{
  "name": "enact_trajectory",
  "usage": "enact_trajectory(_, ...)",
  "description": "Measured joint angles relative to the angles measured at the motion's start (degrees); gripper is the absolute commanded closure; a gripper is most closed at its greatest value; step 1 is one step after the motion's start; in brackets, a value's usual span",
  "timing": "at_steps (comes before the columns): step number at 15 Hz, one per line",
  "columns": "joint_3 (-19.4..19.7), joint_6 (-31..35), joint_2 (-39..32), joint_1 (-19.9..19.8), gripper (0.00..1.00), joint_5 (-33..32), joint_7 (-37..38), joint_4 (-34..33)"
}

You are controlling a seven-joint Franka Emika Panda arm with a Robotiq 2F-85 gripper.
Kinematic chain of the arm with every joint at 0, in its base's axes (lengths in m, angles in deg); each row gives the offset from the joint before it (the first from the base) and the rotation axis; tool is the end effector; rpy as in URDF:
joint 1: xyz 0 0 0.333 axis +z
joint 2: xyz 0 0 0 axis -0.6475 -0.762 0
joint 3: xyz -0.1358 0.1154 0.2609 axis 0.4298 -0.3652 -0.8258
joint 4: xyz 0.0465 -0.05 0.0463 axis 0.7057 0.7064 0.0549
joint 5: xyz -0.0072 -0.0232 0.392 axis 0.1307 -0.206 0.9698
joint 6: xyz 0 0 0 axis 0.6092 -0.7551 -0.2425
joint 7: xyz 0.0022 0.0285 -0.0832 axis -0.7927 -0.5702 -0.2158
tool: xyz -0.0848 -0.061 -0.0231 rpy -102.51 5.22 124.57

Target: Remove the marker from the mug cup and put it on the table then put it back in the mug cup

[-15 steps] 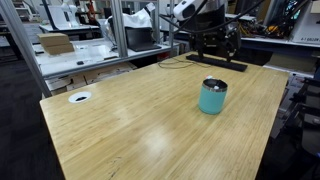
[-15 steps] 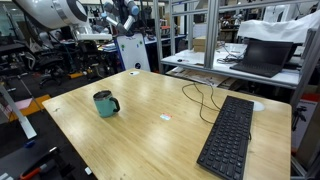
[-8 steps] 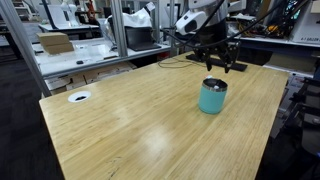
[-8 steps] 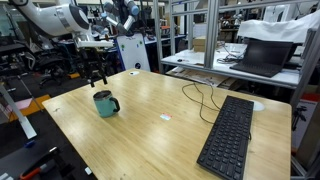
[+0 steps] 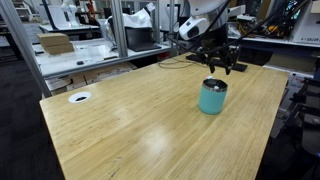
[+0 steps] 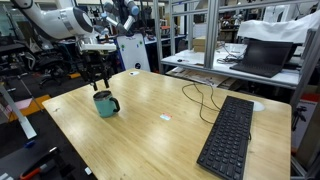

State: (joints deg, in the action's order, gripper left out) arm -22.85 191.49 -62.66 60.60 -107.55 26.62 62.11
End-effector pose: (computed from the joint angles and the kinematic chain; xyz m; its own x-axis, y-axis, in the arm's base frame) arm 0.4767 0.3280 0.2172 -0.1191 0.9088 -0.3999 0.9827 0.0505 -0.1780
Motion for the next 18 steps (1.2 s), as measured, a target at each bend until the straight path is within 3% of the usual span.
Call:
enact_trajectory(4,0.0,0.8,-1.5,0.0,0.48,-0.1,-1.3,0.0)
enact_trajectory(18,0.0,3.6,-5.5,0.3,0.46,-0.3,-3.0,-1.3)
